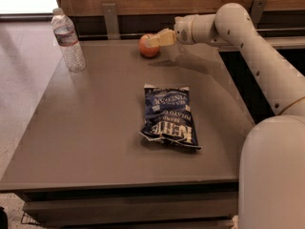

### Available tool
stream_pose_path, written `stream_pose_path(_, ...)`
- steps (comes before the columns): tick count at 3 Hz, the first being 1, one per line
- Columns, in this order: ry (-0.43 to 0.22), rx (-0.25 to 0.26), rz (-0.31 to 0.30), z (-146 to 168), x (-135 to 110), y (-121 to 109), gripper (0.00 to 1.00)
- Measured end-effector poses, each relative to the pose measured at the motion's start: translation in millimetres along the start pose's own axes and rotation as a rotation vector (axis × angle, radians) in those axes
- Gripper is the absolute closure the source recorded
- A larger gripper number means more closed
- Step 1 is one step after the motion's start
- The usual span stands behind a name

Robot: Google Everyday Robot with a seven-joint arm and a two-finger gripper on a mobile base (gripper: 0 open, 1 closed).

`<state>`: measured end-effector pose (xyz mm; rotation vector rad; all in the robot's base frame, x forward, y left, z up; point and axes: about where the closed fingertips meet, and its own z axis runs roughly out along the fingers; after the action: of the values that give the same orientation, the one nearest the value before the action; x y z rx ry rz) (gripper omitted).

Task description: Pick apple

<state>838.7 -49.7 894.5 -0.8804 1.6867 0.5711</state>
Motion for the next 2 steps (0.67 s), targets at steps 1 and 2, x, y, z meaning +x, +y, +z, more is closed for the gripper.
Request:
stream_pose_path(1, -0.023, -0.038, 0.026, 16, 4, 7, 0.0)
stream_pose_path(2, -0.049, -0.08, 0.051, 35, 8, 18, 0.0)
